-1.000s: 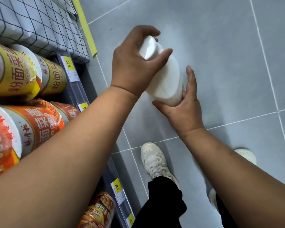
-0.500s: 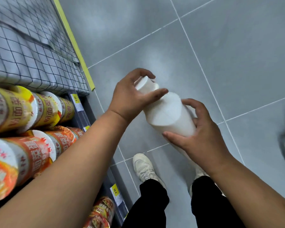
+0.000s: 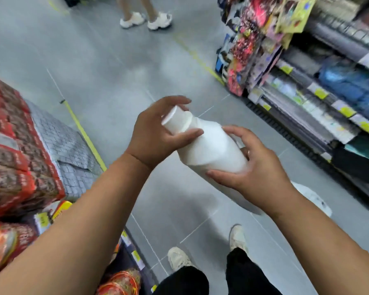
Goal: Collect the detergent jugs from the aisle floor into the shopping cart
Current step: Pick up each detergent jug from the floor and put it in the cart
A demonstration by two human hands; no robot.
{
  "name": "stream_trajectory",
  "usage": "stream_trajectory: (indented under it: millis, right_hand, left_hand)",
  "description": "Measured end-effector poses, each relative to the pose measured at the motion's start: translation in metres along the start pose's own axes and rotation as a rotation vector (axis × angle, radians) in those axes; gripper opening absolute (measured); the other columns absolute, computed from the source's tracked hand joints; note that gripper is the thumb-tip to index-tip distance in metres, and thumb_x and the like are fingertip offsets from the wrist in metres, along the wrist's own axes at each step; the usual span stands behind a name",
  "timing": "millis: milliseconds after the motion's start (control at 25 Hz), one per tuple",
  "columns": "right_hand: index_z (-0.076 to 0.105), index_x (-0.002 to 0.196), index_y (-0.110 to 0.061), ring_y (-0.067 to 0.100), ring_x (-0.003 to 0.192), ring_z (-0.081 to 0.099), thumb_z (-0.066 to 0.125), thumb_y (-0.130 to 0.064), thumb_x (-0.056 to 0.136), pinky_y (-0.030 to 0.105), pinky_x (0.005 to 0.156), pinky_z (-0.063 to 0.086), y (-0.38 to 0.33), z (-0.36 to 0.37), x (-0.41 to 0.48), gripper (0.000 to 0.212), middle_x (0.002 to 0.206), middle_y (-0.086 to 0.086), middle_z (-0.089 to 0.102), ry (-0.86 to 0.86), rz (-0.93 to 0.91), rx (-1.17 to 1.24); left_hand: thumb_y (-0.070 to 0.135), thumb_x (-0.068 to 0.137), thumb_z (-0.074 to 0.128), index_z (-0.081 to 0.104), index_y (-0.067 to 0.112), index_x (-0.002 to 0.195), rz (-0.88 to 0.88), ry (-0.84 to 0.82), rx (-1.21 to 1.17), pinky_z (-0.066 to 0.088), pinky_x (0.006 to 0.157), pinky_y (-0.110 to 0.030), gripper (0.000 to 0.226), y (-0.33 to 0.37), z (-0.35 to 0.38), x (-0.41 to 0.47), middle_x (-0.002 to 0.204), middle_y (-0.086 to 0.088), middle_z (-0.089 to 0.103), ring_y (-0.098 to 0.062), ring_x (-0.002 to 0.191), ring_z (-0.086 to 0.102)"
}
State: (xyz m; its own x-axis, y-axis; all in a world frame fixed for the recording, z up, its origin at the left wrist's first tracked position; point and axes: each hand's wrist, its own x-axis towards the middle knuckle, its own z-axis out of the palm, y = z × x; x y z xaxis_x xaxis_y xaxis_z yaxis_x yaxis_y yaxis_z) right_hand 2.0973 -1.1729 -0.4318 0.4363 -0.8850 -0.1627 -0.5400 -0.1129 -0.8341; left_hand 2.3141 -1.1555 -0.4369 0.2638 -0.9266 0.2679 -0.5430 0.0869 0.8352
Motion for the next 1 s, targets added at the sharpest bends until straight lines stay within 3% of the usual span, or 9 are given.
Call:
stream_trajectory:
  millis: [120,320,480,600,680,800,920,1000]
  right_hand:
    - [0.049,0.118,-0.054,-0.006,0.085,0.058,0.085,-0.048,0.053,0.011,0.073,0.044,-0.040,-0.064,-0.039,0.075,0.094,-0.025,0.061,0.078,-0.036,0.004]
    - [0.054,0.109,-0.051,-0.005,0.100,0.058,0.086,-0.048,0.051,0.027,0.090,0.049,-0.066,-0.160,-0.115,0.067,0.111,-0.030,0.058,0.237,-0.076,0.043]
    - [0.054,0.111,-0.052,0.001,0.100,0.060,0.083,-0.059,0.046,0.034,0.089,0.052,-0.049,-0.242,-0.193,0.071,0.115,-0.027,0.059,0.376,-0.045,0.032]
    - [0.055,0.110,-0.050,0.001,0.102,0.059,0.084,-0.058,0.046,0.033,0.090,0.051,-0.029,-0.303,-0.254,0.070,0.117,-0.029,0.057,0.476,0.018,0.021]
    - [0.054,0.109,-0.049,0.004,0.102,0.059,0.084,-0.058,0.046,0.031,0.083,0.051,-0.013,-0.340,-0.297,0.070,0.115,-0.028,0.057,0.561,0.067,0.003]
    - [0.053,0.114,-0.046,0.006,0.091,0.061,0.088,-0.043,0.056,0.024,0.062,0.046,0.011,-0.388,-0.369,0.068,0.111,-0.022,0.058,0.691,0.172,-0.006]
    - [0.055,0.116,-0.042,-0.005,0.075,0.060,0.089,-0.035,0.058,0.011,0.049,0.041,0.030,-0.425,-0.442,0.068,0.102,-0.020,0.060,0.846,0.271,-0.001]
    - [0.056,0.113,-0.045,-0.006,0.064,0.058,0.089,-0.036,0.057,0.009,0.045,0.040,0.041,-0.444,-0.481,0.066,0.094,-0.018,0.060,0.944,0.351,-0.006]
  left_hand:
    - [0.044,0.064,0.080,0.060,0.030,0.109,0.121,-0.019,-0.010,0.047,0.084,-0.022,0.051,0.082,-0.007,0.005,0.097,0.009,0.067,-0.008,0.093,0.063]
    - [0.045,0.066,0.078,0.062,0.029,0.112,0.274,-0.105,-0.027,0.051,0.089,-0.037,0.051,0.202,0.022,0.002,0.101,0.011,0.065,-0.012,0.097,0.063]
    - [0.045,0.066,0.078,0.060,0.037,0.106,0.349,-0.222,-0.077,0.047,0.089,-0.021,0.044,0.298,0.085,-0.015,0.101,0.025,0.062,0.004,0.096,0.058]
    - [0.036,0.068,0.081,0.062,0.034,0.104,0.362,-0.313,-0.172,0.042,0.086,-0.012,0.041,0.364,0.147,-0.032,0.100,0.025,0.062,0.011,0.094,0.056]
    - [0.038,0.067,0.079,0.064,0.032,0.104,0.392,-0.375,-0.243,0.045,0.085,-0.014,0.041,0.407,0.192,-0.046,0.102,0.019,0.064,0.004,0.093,0.058]
    - [0.040,0.067,0.076,0.061,0.037,0.103,0.475,-0.528,-0.327,0.044,0.079,-0.011,0.039,0.472,0.261,-0.074,0.099,0.017,0.063,0.003,0.089,0.057]
    - [0.040,0.067,0.078,0.057,0.047,0.099,0.528,-0.718,-0.416,0.049,0.079,-0.025,0.039,0.532,0.328,-0.107,0.095,0.019,0.062,-0.005,0.088,0.058]
    - [0.036,0.069,0.081,0.058,0.046,0.100,0.568,-0.827,-0.462,0.048,0.080,-0.027,0.040,0.569,0.366,-0.127,0.097,0.019,0.061,-0.009,0.090,0.057]
